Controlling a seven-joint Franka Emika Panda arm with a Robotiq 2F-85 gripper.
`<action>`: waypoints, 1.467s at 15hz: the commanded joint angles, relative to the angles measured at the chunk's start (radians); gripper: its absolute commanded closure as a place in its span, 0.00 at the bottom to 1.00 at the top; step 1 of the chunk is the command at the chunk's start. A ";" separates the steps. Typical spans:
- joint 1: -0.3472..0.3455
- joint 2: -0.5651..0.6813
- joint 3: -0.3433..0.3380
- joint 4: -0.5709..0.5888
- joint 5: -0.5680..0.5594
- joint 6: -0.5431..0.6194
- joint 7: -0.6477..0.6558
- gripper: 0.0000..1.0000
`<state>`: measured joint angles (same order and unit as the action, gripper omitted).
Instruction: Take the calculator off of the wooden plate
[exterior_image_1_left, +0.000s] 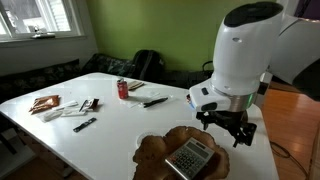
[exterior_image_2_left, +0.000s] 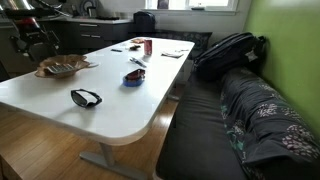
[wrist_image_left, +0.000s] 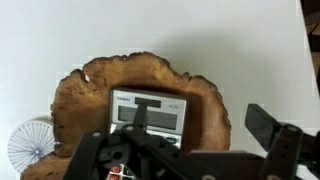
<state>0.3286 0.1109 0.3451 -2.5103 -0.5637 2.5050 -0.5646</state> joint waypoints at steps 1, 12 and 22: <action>0.011 0.050 -0.021 0.030 -0.128 0.012 0.107 0.00; 0.065 0.207 -0.047 0.092 -0.409 0.106 0.350 0.00; 0.105 0.303 -0.061 0.162 -0.707 0.084 0.674 0.00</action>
<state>0.4103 0.3757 0.3029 -2.3795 -1.1812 2.6016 0.0096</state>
